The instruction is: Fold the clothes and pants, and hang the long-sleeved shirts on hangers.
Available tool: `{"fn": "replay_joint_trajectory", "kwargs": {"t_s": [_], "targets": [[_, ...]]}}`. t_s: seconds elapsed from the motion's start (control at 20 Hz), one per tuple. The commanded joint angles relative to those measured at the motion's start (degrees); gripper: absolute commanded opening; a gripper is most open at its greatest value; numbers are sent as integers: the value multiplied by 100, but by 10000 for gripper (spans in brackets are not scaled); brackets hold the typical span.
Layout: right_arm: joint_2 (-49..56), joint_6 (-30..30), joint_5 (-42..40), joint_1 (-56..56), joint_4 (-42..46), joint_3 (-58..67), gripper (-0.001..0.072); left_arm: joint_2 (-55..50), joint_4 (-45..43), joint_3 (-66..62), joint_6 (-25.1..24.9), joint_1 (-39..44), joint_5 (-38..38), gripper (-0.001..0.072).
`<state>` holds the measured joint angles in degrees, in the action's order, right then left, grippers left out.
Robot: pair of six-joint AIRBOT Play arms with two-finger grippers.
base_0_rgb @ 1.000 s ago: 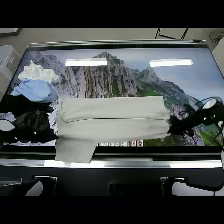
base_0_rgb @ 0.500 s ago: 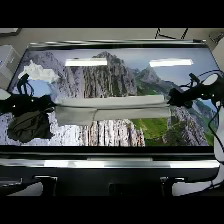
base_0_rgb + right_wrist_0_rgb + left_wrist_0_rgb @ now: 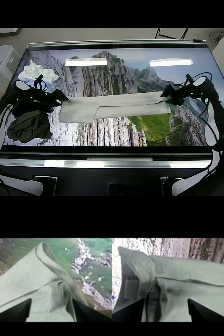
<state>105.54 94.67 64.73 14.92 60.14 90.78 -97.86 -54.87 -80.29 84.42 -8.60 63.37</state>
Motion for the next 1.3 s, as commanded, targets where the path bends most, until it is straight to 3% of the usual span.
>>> {"fn": "replay_joint_trajectory", "kwargs": {"t_s": [0.0,0.4,0.45,0.5,0.6,0.65,0.7,0.75,0.8,0.85,0.95,1.1,1.25], "targets": [[81,-511,636,411,48,323,713,-26,92,-236,-90,-138,813,589],[938,-901,1029,293,-1023,323,715,1047,234,-256,-177,205,702,587],[1003,-901,1014,177,-1130,323,671,1119,286,-256,-173,332,507,586],[1016,-916,997,79,-1209,326,543,1154,343,-256,-170,485,240,584],[935,-1237,1200,-37,-1565,409,69,1121,481,-256,-166,916,-446,571],[815,-1307,1379,-37,-1766,483,36,1080,485,-256,-166,1165,-765,570],[627,-1443,1526,-37,-1943,525,35,1008,490,-256,-166,1458,-1069,555],[345,-1537,1626,-46,-2057,527,35,901,503,-256,-127,1759,-1283,363],[42,-1565,1722,-85,-2070,527,35,741,503,-254,2,2118,-1499,102],[-310,-1563,1847,-144,-2070,525,35,551,501,-256,94,2474,-1674,23],[-1016,-1510,2173,-350,-2039,527,36,114,503,-256,387,3108,-1941,23],[-2004,-1099,2385,-678,-1952,527,36,-457,706,-256,1250,3685,-2041,23],[-2736,-994,2326,-1062,-1939,527,37,-953,2022,-256,1375,4317,-2771,22]]}}
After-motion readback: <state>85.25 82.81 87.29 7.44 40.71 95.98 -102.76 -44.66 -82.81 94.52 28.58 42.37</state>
